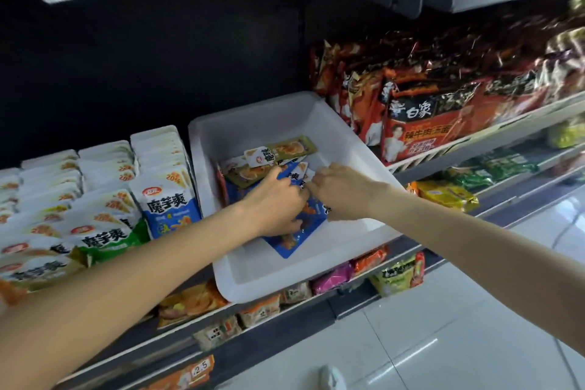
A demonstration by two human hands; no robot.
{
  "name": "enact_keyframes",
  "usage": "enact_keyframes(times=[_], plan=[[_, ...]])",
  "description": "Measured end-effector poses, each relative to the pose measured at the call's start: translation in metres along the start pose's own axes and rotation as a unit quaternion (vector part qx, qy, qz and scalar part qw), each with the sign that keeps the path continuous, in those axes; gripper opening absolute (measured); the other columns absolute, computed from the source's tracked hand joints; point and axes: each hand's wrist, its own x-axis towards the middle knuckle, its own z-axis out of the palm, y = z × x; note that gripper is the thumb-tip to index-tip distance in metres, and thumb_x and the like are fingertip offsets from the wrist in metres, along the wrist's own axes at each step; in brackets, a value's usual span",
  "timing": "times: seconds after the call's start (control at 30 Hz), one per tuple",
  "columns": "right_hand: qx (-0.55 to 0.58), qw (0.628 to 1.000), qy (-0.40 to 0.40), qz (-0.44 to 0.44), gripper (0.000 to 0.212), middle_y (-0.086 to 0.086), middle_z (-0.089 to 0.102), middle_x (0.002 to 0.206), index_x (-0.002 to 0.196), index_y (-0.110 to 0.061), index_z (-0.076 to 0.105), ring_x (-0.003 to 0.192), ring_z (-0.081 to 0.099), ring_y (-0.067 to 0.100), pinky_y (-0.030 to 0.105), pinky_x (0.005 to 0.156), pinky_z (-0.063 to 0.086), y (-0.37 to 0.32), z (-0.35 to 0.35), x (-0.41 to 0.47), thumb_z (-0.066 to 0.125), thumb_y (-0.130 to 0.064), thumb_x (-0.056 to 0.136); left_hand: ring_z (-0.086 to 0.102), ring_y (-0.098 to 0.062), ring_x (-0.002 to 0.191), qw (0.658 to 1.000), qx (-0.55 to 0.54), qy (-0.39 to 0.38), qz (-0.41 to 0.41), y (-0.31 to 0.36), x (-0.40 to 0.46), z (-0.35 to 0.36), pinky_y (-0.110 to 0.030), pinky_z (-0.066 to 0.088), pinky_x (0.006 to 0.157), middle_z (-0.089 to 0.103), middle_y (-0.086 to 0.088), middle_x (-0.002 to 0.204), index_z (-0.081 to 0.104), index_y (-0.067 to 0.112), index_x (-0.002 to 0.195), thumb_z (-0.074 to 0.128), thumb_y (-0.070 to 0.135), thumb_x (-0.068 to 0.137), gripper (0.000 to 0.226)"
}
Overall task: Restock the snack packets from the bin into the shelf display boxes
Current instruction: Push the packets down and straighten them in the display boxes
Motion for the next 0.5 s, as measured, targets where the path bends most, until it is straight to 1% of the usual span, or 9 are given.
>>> enact_keyframes(times=[0.07, 0.13, 0.17, 0.23, 0.27, 0.33, 0.37, 0.43, 0.5], plan=[[0.026, 1.000, 0.001, 0.004, 0.052, 0.006, 0.058, 0.120, 0.125, -0.013, 0.047, 0.115, 0.049, 0.025, 0.035, 0.093, 0.037, 0.004, 0.001, -0.003, 0.060, -0.043, 0.084, 0.057, -0.025, 0.108, 1.000, -0.016, 0.002, 0.007, -0.003, -0.004, 0.001, -0.043, 0.025, 0.106, 0.061, -0.003, 0.114, 0.053, 0.016, 0.117, 0.045, 0.049, 0.090, 0.043], [0.032, 0.999, -0.042, -0.005, 0.062, 0.006, 0.059, 0.119, 0.126, -0.012, 0.048, 0.113, 0.050, 0.026, 0.036, 0.093, 0.039, 0.004, 0.001, -0.002, 0.062, -0.053, 0.081, 0.056, -0.025, 0.111, 1.000, -0.005, -0.012, 0.019, -0.006, -0.007, 0.000, -0.048, 0.022, 0.109, 0.060, -0.001, 0.117, 0.053, 0.019, 0.122, 0.047, 0.059, 0.087, 0.054], [0.030, 0.998, -0.057, -0.012, 0.064, 0.006, 0.060, 0.118, 0.124, -0.012, 0.049, 0.112, 0.050, 0.026, 0.037, 0.092, 0.040, 0.003, 0.000, -0.001, 0.062, -0.057, 0.080, 0.056, -0.025, 0.109, 1.000, 0.006, 0.000, 0.029, -0.007, -0.006, 0.002, -0.048, 0.021, 0.110, 0.061, -0.001, 0.114, 0.055, 0.019, 0.120, 0.048, 0.062, 0.085, 0.056], [0.009, 0.998, -0.055, -0.030, 0.060, 0.007, 0.061, 0.116, 0.118, -0.011, 0.055, 0.110, 0.051, 0.027, 0.036, 0.093, 0.039, 0.000, -0.001, 0.002, 0.061, -0.058, 0.081, 0.060, -0.024, 0.098, 0.995, 0.030, 0.072, 0.065, -0.010, -0.002, 0.004, -0.048, 0.027, 0.107, 0.066, -0.001, 0.099, 0.063, 0.017, 0.106, 0.053, 0.060, 0.082, 0.050], [-0.005, 0.998, -0.055, -0.039, 0.057, 0.007, 0.060, 0.117, 0.117, -0.010, 0.057, 0.111, 0.050, 0.027, 0.036, 0.094, 0.038, -0.001, -0.001, 0.004, 0.060, -0.056, 0.083, 0.062, -0.024, 0.088, 0.989, 0.035, 0.116, 0.079, -0.012, -0.001, 0.004, -0.046, 0.034, 0.103, 0.067, -0.001, 0.089, 0.066, 0.016, 0.095, 0.060, 0.056, 0.078, 0.044], [0.007, 0.997, -0.058, -0.042, 0.055, 0.009, 0.059, 0.120, 0.121, -0.009, 0.055, 0.113, 0.049, 0.029, 0.037, 0.097, 0.039, -0.003, 0.000, 0.006, 0.061, -0.050, 0.085, 0.061, -0.025, 0.070, 0.977, 0.009, 0.200, 0.074, -0.016, -0.001, 0.006, -0.041, 0.046, 0.089, 0.066, -0.002, 0.072, 0.066, 0.015, 0.075, 0.067, 0.048, 0.072, 0.034], [0.029, 0.998, -0.055, -0.034, 0.056, 0.010, 0.059, 0.120, 0.125, -0.009, 0.051, 0.112, 0.050, 0.030, 0.038, 0.097, 0.039, -0.004, -0.001, 0.007, 0.063, -0.046, 0.084, 0.060, -0.025, 0.066, 0.973, -0.011, 0.222, 0.059, -0.019, -0.002, 0.007, -0.039, 0.048, 0.083, 0.065, -0.002, 0.068, 0.065, 0.015, 0.071, 0.066, 0.048, 0.072, 0.033], [0.035, 0.999, -0.023, -0.022, 0.054, 0.011, 0.059, 0.116, 0.124, -0.009, 0.048, 0.107, 0.052, 0.031, 0.037, 0.093, 0.040, -0.004, -0.003, 0.007, 0.064, -0.040, 0.082, 0.062, -0.023, 0.068, 0.973, -0.060, 0.222, 0.017, -0.024, -0.007, 0.007, -0.037, 0.048, 0.077, 0.065, 0.000, 0.070, 0.066, 0.016, 0.074, 0.051, 0.056, 0.077, 0.043], [-0.003, 0.999, 0.033, -0.008, 0.045, 0.012, 0.059, 0.109, 0.117, -0.008, 0.051, 0.101, 0.053, 0.032, 0.038, 0.088, 0.041, -0.003, -0.008, 0.003, 0.059, -0.031, 0.080, 0.065, -0.022, 0.083, 0.969, -0.117, 0.214, -0.037, -0.030, -0.013, 0.007, -0.037, 0.047, 0.082, 0.069, 0.001, 0.087, 0.068, 0.018, 0.092, 0.036, 0.069, 0.078, 0.062]])
